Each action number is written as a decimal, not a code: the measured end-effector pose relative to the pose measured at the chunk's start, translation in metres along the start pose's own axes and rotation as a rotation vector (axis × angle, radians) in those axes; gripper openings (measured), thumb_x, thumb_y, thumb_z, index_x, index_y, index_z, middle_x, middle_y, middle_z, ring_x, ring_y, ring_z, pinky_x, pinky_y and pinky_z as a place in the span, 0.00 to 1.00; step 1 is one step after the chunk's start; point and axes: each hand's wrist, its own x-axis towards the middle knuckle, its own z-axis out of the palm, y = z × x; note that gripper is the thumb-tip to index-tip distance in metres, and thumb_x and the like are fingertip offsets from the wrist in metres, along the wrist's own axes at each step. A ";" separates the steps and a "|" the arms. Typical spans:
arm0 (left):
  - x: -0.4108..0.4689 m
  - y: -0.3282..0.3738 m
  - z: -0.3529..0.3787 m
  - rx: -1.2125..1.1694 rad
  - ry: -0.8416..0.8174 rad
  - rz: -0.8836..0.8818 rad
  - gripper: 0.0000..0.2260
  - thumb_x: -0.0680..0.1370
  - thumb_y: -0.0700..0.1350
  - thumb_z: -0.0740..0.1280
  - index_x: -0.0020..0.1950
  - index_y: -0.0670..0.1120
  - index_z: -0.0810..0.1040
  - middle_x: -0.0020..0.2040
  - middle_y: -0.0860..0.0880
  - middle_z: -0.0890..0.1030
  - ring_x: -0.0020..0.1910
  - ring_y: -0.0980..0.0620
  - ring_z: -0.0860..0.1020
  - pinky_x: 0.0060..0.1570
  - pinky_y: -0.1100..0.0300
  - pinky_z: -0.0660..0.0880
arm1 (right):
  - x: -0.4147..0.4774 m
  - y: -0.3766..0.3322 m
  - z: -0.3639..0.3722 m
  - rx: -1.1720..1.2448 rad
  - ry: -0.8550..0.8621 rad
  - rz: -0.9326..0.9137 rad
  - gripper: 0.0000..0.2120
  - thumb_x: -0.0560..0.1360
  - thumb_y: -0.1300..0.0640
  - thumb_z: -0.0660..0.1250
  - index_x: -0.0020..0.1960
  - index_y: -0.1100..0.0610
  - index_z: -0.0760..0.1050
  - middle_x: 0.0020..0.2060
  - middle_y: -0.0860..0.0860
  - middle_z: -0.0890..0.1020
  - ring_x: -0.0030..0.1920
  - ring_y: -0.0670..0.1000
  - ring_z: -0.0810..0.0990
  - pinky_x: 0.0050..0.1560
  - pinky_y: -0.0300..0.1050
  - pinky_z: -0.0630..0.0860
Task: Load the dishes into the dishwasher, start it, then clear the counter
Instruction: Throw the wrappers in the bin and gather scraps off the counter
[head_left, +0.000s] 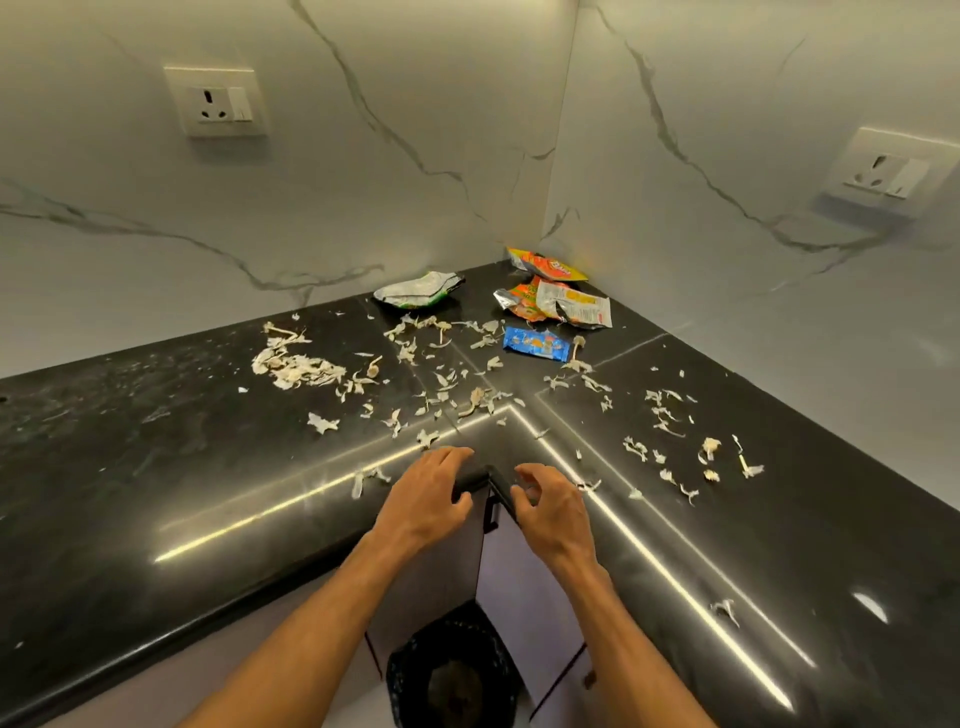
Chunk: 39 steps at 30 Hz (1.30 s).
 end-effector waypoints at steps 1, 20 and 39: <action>0.015 -0.001 -0.001 -0.002 0.006 -0.002 0.25 0.75 0.47 0.66 0.72 0.49 0.66 0.69 0.51 0.71 0.70 0.52 0.67 0.68 0.57 0.67 | 0.014 0.001 -0.001 0.006 -0.002 -0.007 0.15 0.76 0.56 0.68 0.62 0.54 0.78 0.55 0.49 0.81 0.49 0.47 0.81 0.52 0.44 0.79; 0.237 -0.028 0.028 -0.051 -0.121 0.198 0.26 0.75 0.47 0.67 0.72 0.47 0.66 0.69 0.49 0.71 0.67 0.52 0.70 0.64 0.57 0.70 | 0.190 0.018 0.007 -0.015 0.098 0.154 0.15 0.76 0.58 0.67 0.63 0.55 0.77 0.56 0.50 0.81 0.53 0.48 0.80 0.55 0.40 0.76; 0.379 -0.055 0.057 -0.069 -0.220 0.052 0.28 0.75 0.47 0.66 0.74 0.49 0.63 0.70 0.49 0.68 0.67 0.51 0.69 0.62 0.53 0.72 | 0.363 0.046 -0.012 -0.223 -0.195 0.283 0.31 0.73 0.54 0.72 0.73 0.53 0.66 0.68 0.52 0.71 0.65 0.51 0.73 0.65 0.50 0.72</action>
